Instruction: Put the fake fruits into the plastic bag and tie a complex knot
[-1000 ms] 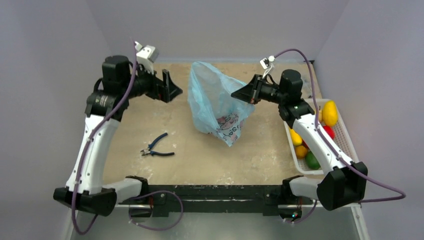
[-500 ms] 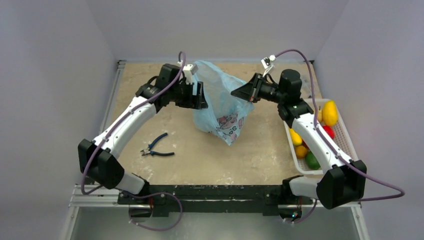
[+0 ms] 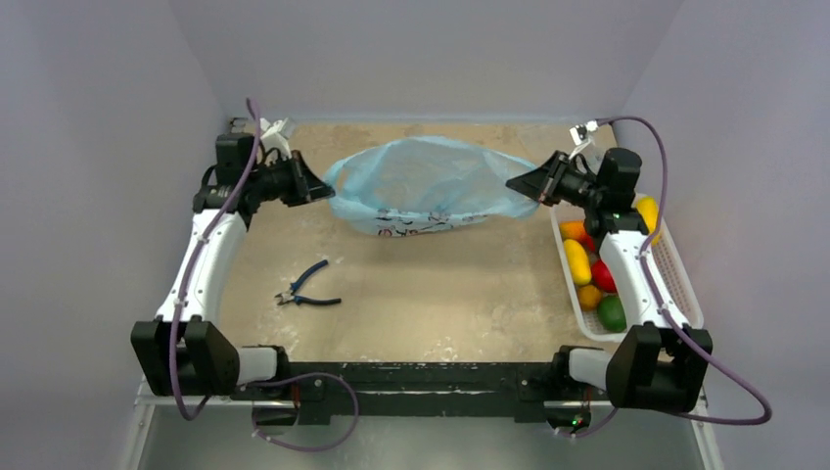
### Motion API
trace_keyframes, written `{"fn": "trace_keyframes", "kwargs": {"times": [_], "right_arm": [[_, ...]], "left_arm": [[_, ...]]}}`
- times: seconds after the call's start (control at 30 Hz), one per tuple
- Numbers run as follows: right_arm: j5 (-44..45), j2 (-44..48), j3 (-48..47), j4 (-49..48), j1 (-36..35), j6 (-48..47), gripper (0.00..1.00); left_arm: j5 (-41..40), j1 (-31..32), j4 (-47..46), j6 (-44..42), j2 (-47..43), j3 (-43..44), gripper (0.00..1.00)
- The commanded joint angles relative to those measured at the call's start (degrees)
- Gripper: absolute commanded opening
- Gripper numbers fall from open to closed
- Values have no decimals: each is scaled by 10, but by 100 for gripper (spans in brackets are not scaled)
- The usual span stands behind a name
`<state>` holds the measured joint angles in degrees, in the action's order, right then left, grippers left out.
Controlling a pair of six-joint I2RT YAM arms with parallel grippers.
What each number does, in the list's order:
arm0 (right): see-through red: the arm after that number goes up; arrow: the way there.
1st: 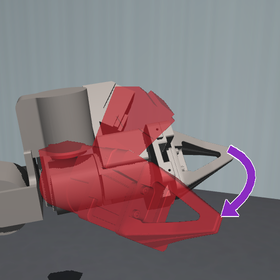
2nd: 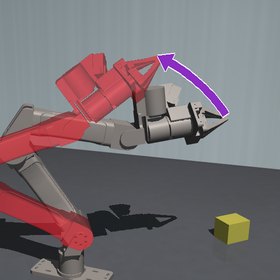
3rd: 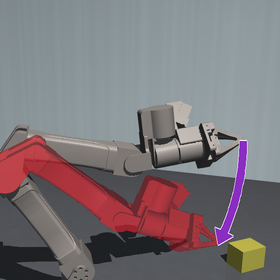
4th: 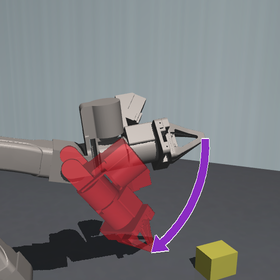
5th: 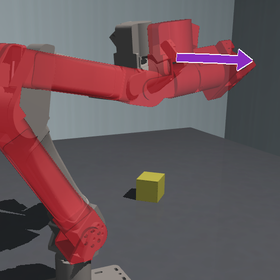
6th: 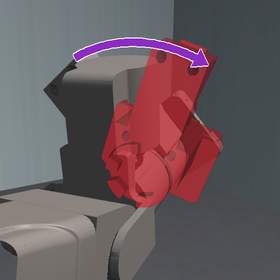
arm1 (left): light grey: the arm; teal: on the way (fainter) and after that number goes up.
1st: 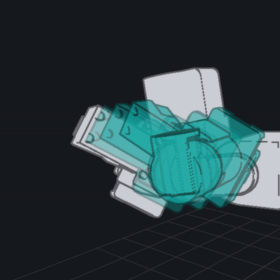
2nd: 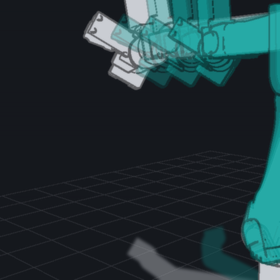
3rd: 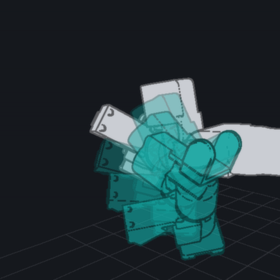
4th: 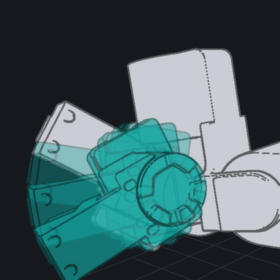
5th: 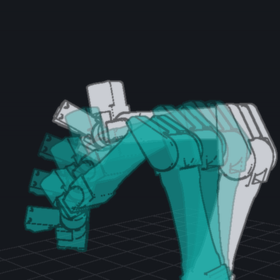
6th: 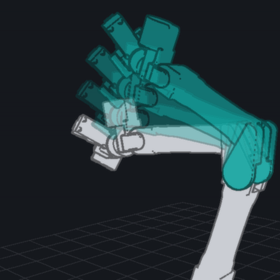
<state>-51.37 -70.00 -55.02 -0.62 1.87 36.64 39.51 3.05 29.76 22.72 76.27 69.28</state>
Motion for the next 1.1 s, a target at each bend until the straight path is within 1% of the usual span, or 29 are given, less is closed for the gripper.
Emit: {"fn": "trace_keyframes", "kwargs": {"times": [0.0,0.1,0.17,0.23,0.3,0.4,0.43,0.47,0.53,0.57,0.6,0.63,0.7,0.77,0.87,0.93,1.0,1.07], "right_arm": [[-7,-2,1,39,42,-69,0],[11,-16,-7,45,53,-85,0],[15,-25,-16,49,57,-97,0],[18,-36,-32,80,57,-122,0],[9,-40,-31,74,54,-114,0],[-13,-38,-25,49,43,-99,0],[-22,-39,-27,45,33,-97,0],[-27,-39,-31,45,23,-97,0],[-35,-37,-43,48,3,-107,0],[-37,-35,-49,53,-6,-116,0],[-38,-34,-54,60,-12,-124,0],[-43,-33,-57,63,-14,-131,0],[-45,-31,-63,72,-32,-150,0],[-49,-35,-71,86,-39,-170,0],[-57,-48,-86,101,-50,-200,0],[-55,-55,-96,107,-57,-216,0],[-61,-66,-108,118,-62,-229,0],[-68,-77,-123,129,-66,-238,0]], "left_arm": [[62,-75,55,-107,-41,-27,0],[34,-114,86,-138,-32,-31,0],[21,-126,101,-163,-28,-27,0],[16,-115,116,-192,-41,-30,0],[22,-98,112,-204,-64,-44,0],[63,-67,120,-235,-85,-56,1],[67,-55,127,-260,-92,-56,24],[68,-45,127,-274,-102,-59,39],[65,-40,109,-278,-132,-67,62],[58,-40,105,-284,-140,-65,77],[49,-39,107,-293,-144,-55,82],[40,-39,115,-306,-145,-33,91],[29,-38,128,-332,-141,13,98],[29,-27,135,-364,-134,60,100],[17,21,180,-436,-101,142,100],[-10,48,197,-447,-67,187,100],[-64,90,221,-472,-22,233,100],[-127,137,223,-506,12,256,100]]}}
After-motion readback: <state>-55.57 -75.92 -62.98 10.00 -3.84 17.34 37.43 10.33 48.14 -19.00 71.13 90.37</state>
